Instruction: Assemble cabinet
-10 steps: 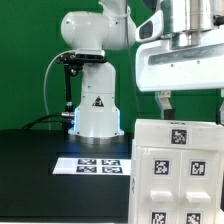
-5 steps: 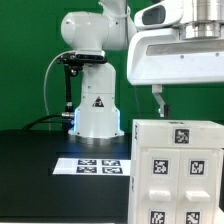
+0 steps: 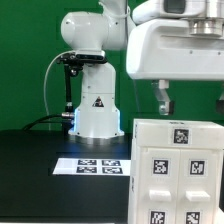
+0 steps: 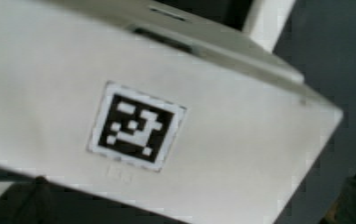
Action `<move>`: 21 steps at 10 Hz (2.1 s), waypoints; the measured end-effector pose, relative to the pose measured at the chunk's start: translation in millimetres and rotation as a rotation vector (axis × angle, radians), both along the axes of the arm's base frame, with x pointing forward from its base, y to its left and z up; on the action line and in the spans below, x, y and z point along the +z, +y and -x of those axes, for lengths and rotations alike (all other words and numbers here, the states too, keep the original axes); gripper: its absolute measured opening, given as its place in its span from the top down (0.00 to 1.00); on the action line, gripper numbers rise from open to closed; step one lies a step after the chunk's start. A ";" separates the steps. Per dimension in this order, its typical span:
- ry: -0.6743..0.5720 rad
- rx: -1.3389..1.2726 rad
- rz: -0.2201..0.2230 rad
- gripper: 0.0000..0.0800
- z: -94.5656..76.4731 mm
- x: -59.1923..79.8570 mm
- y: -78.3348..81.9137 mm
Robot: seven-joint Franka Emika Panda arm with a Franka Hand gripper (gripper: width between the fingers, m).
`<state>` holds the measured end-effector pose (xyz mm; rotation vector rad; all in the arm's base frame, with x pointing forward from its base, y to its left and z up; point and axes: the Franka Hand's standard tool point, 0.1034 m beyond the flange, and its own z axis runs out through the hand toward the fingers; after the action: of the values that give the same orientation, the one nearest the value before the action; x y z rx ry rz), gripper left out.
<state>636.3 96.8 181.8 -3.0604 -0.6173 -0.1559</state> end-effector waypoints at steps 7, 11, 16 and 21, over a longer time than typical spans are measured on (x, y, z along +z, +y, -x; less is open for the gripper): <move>0.061 0.716 0.149 0.00 0.3 -5.7 -6.1; 0.088 0.733 0.160 0.00 2.9 -13.6 -13.2; 0.111 0.626 0.171 0.02 7.2 -29.7 -11.4; 0.101 0.330 0.160 0.30 6.3 -29.0 -13.1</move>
Offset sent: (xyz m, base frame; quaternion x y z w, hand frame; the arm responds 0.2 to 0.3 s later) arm 0.0000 0.0000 0.0000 0.0000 0.0000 -0.1938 0.9810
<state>629.9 83.8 152.8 -3.0300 -1.1640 0.0552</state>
